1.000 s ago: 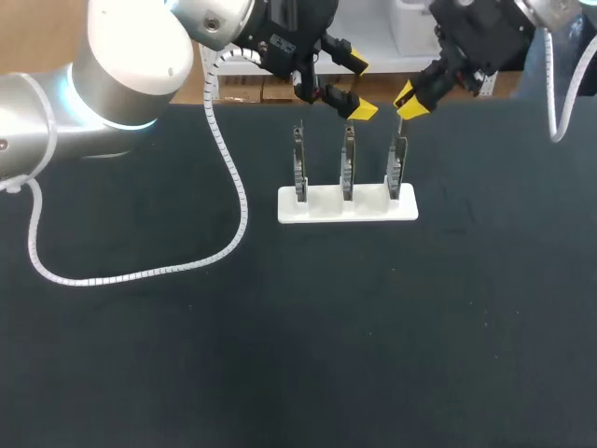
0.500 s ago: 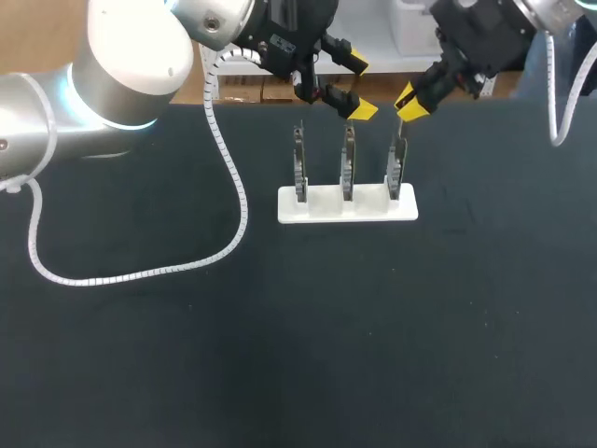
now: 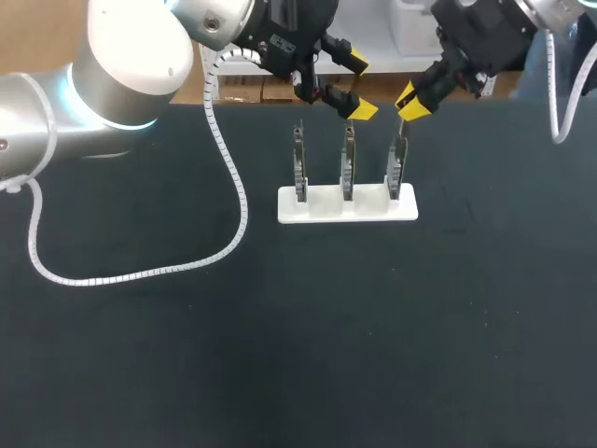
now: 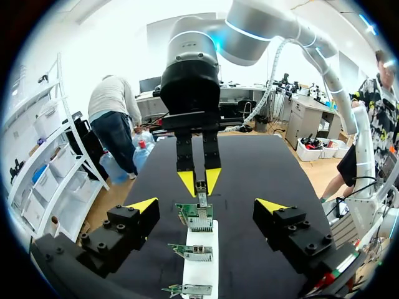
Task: Pick up the optical module with the left hand, and insert it into the network port with the right hand.
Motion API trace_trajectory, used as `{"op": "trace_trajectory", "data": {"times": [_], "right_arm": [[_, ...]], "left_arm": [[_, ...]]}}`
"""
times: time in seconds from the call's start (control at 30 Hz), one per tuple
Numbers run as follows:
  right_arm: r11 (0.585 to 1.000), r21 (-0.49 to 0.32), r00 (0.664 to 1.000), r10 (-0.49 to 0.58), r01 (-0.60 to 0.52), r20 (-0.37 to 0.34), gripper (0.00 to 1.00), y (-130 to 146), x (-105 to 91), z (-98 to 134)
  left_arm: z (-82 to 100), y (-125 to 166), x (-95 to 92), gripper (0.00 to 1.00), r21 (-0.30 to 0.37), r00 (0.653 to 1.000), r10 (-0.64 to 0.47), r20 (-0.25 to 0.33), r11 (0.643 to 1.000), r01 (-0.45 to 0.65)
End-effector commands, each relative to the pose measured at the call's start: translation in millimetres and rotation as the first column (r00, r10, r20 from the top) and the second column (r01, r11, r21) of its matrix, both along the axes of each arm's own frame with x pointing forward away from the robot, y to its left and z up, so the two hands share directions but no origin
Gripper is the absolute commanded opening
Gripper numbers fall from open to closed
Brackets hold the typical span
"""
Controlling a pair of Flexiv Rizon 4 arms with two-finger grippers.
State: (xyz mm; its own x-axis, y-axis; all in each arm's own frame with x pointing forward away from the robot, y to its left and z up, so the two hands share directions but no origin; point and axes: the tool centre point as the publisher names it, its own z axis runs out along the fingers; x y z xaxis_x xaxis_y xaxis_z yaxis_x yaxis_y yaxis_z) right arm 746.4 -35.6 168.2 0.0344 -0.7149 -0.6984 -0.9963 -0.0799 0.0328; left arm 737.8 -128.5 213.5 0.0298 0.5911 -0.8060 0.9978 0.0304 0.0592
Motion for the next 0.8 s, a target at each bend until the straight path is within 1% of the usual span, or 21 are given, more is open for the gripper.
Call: {"op": "trace_trajectory", "data": {"times": [0.03,0.53,0.8], "right_arm": [[1.0,-0.002,1.0,0.002,-0.002,0.0,0.0,1.0,-1.1,0.2],[1.0,-0.003,1.0,0.002,-0.002,0.018,0.0,-1.0,-3.1,4.1],[1.0,-0.012,1.0,0.019,-0.019,0.009,0.0,-0.9,2.7,1.0]], "left_arm": [[1.5,-0.6,1.2,1.0,0.008,1.0,0.0,-0.004,1.0,0.0],[1.5,-0.6,1.2,1.0,0.008,1.0,0.0,-0.004,1.0,0.0],[1.5,-0.6,1.2,1.0,0.008,1.0,0.0,-0.004,1.0,0.0]]}}
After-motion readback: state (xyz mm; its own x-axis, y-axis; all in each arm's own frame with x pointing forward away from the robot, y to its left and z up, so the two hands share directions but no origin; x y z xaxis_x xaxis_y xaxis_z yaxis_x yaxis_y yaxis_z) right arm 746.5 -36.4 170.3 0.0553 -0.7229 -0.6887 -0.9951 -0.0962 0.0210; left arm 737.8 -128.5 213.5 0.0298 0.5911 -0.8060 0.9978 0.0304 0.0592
